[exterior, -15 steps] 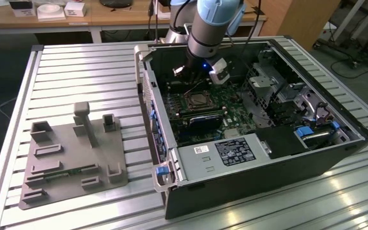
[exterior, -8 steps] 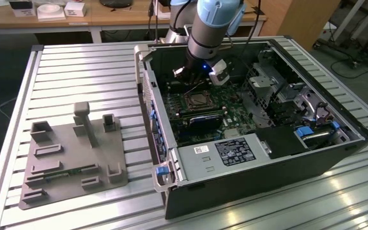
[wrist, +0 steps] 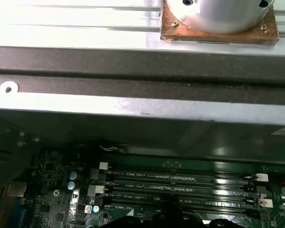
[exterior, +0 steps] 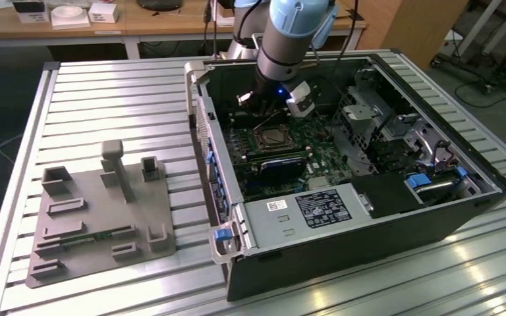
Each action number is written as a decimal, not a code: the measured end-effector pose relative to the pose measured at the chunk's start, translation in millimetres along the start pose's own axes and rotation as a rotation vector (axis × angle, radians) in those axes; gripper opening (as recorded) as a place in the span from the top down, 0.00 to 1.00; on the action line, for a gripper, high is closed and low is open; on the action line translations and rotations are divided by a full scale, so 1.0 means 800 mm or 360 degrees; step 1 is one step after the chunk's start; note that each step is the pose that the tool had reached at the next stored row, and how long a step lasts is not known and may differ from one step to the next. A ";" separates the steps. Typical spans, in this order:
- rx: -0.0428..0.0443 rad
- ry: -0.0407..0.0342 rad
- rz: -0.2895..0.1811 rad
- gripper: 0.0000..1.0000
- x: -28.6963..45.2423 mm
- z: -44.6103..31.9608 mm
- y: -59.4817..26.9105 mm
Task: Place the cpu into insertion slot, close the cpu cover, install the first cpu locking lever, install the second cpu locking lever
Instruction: 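Install the first cpu locking lever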
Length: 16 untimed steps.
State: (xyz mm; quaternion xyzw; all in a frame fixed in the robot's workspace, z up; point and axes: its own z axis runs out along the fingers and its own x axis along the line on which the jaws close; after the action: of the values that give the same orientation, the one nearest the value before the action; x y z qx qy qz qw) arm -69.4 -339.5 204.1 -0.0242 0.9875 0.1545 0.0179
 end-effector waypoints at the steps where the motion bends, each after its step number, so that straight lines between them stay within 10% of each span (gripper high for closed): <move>1: -0.0003 0.0000 -0.0001 0.89 0.0001 0.0001 0.000; 16: -0.0013 0.0004 -0.0014 0.89 -0.0011 0.0083 -0.001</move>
State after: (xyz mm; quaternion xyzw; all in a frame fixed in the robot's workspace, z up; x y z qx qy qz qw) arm -68.3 -338.2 197.6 -0.0288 0.9868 0.1585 0.0172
